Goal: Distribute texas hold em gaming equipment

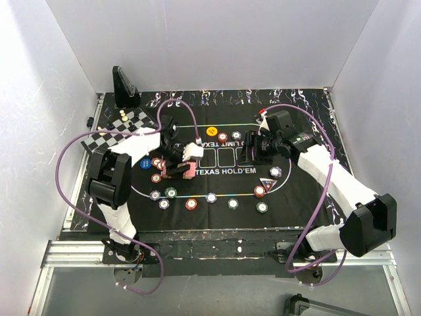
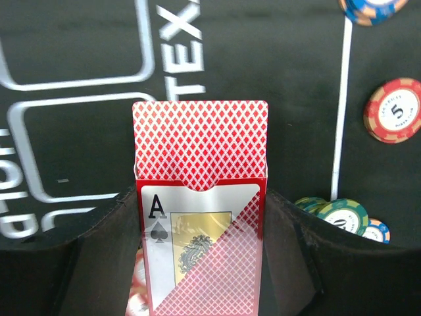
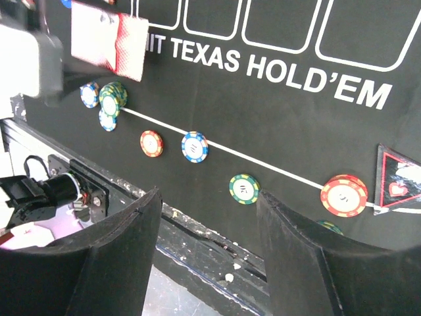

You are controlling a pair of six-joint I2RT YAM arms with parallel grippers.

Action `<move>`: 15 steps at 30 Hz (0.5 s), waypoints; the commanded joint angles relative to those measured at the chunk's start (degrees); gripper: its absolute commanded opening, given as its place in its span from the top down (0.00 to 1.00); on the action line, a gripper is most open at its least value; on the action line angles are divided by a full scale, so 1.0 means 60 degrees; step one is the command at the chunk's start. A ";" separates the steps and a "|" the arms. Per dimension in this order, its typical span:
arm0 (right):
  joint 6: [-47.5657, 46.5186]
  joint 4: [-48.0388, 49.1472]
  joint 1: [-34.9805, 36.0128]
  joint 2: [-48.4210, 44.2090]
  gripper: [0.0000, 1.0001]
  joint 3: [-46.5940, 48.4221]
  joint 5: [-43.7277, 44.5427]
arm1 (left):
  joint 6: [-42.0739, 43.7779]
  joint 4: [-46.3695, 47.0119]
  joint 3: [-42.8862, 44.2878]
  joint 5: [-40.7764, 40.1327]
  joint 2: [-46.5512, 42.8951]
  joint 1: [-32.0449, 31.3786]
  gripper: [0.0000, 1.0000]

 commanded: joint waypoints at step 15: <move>0.2944 0.5076 0.0012 0.0757 0.16 -0.0261 -0.3275 | -0.2816 -0.2013 0.4037 0.1432 -0.1224 -0.0586 0.71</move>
